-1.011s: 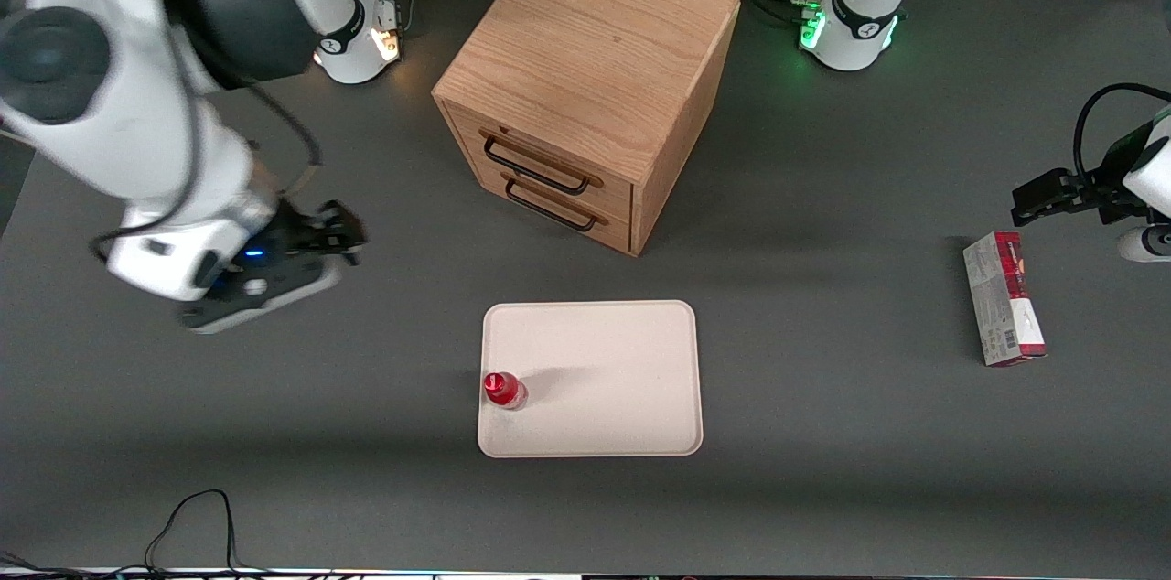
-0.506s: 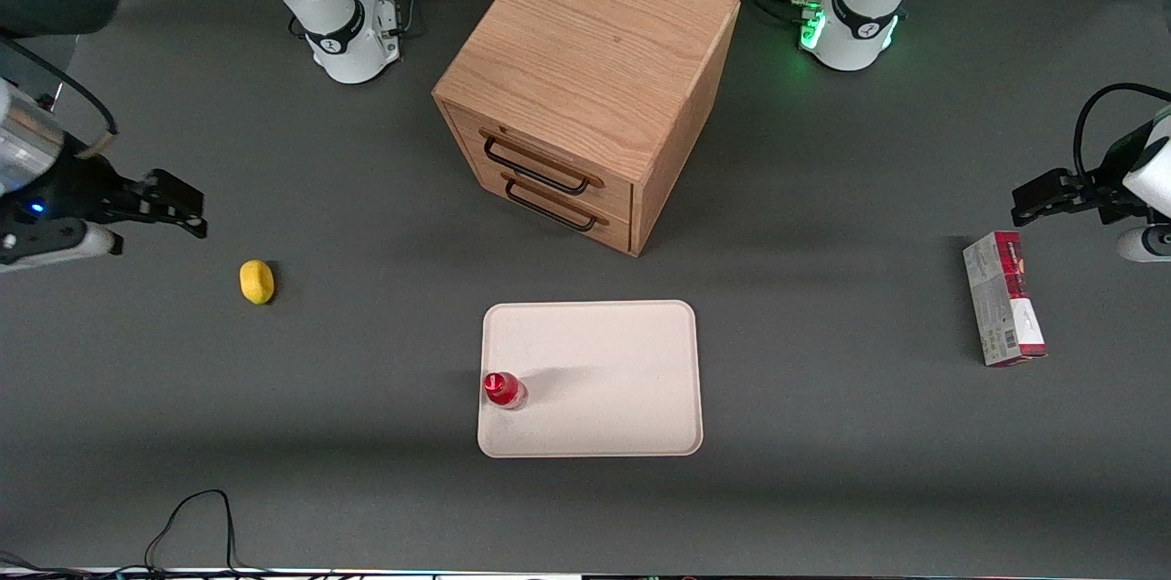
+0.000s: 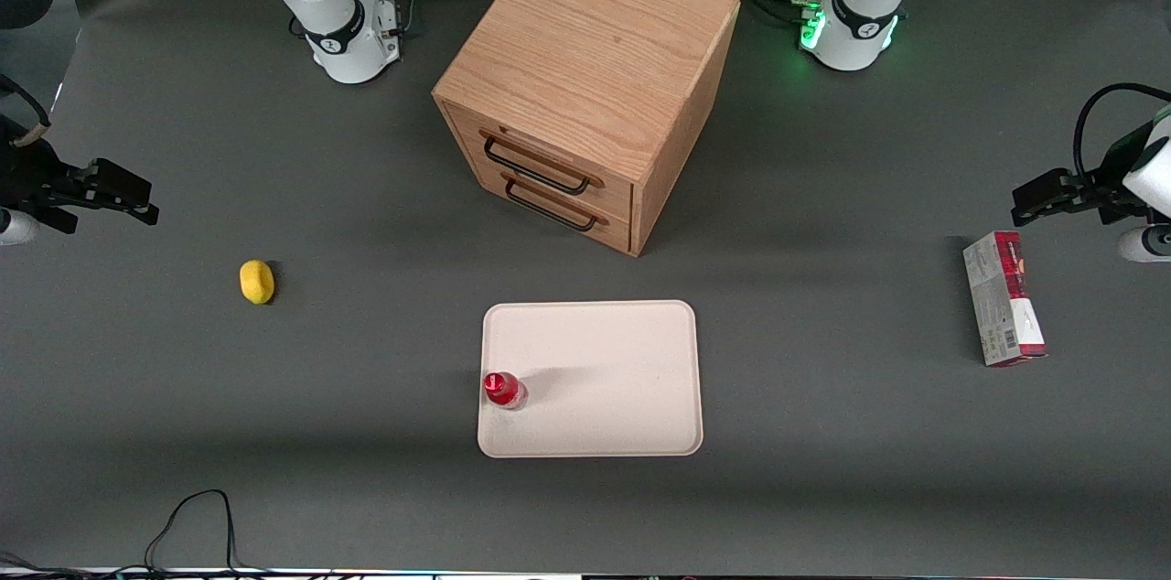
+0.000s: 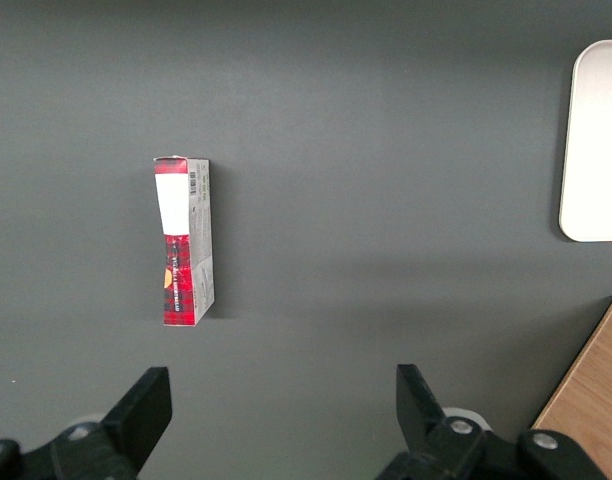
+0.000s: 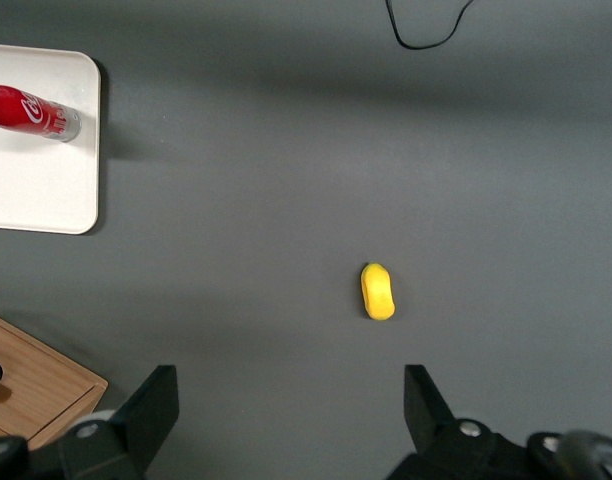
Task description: Place coke bottle on tray
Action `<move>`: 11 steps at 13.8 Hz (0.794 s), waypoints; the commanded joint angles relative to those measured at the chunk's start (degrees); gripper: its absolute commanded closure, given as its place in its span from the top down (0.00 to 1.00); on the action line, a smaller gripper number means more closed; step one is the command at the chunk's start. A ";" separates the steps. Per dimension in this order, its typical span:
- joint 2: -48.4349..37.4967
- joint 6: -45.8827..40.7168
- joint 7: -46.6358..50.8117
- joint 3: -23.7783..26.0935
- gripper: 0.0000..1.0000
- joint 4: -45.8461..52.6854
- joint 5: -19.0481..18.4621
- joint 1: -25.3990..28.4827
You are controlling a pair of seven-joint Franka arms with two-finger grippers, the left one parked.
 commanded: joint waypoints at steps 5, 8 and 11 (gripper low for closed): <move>-1.51 -0.62 0.42 -0.40 1.00 -1.14 -0.69 0.22; -1.51 -0.62 0.42 -0.40 1.00 -1.14 -0.78 -0.40; -1.51 -1.23 0.42 0.21 1.00 -1.05 -0.78 -2.06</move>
